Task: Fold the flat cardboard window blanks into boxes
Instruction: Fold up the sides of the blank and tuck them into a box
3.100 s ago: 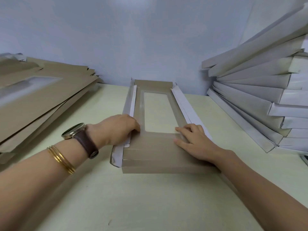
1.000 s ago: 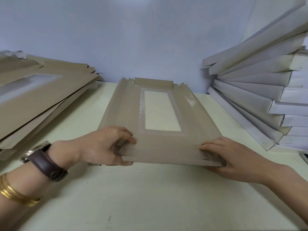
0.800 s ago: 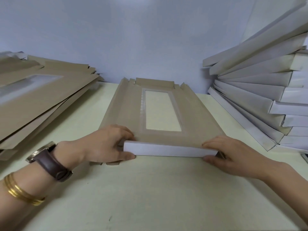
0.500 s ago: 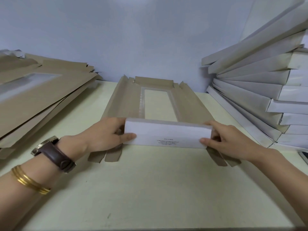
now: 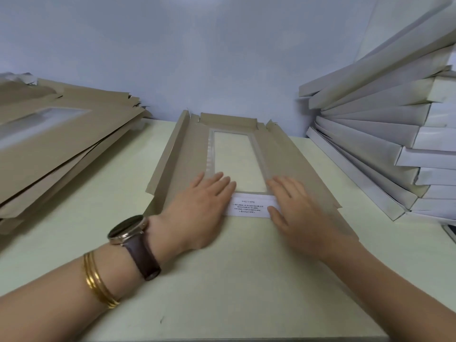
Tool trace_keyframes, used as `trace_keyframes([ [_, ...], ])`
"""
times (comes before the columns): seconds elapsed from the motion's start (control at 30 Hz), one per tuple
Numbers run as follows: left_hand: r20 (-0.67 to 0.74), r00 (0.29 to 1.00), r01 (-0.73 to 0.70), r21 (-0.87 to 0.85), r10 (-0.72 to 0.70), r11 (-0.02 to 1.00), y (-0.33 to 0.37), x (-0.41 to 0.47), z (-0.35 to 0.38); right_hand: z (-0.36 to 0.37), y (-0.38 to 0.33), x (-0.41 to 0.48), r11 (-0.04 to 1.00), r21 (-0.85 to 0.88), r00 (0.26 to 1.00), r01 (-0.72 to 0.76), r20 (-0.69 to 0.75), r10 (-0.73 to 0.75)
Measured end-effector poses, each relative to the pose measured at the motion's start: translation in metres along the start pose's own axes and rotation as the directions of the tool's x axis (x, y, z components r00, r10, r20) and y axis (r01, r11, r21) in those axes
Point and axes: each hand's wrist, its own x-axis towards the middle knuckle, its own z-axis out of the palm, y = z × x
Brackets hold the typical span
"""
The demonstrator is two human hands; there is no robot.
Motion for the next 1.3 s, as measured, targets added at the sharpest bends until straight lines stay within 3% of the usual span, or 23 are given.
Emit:
trace_keyframes([
  [0.1,0.034,0.999,0.042,-0.077,-0.039,0.996,0.014,0.010,0.011,0.012,-0.024,0.006,0.998,0.055,0.997,0.021,0.071,-0.025],
  [0.23,0.147,0.988,0.069,-0.170,-0.044,0.983,0.016,0.022,0.017,0.024,-0.046,0.017,0.966,0.248,0.970,-0.070,0.243,0.008],
  [0.47,0.272,0.961,0.116,-0.196,-0.060,0.974,0.013,0.024,0.021,0.029,-0.047,0.025,0.956,0.260,0.887,-0.136,0.462,0.000],
  [0.73,0.320,0.938,0.210,-0.232,-0.129,0.950,0.001,0.023,0.021,0.027,-0.021,0.021,0.983,0.140,0.867,-0.120,0.497,0.035],
  [1.3,0.398,0.864,0.394,-0.150,-0.309,0.907,-0.025,0.006,0.015,0.006,0.043,-0.006,0.964,-0.044,0.823,-0.261,0.512,0.246],
])
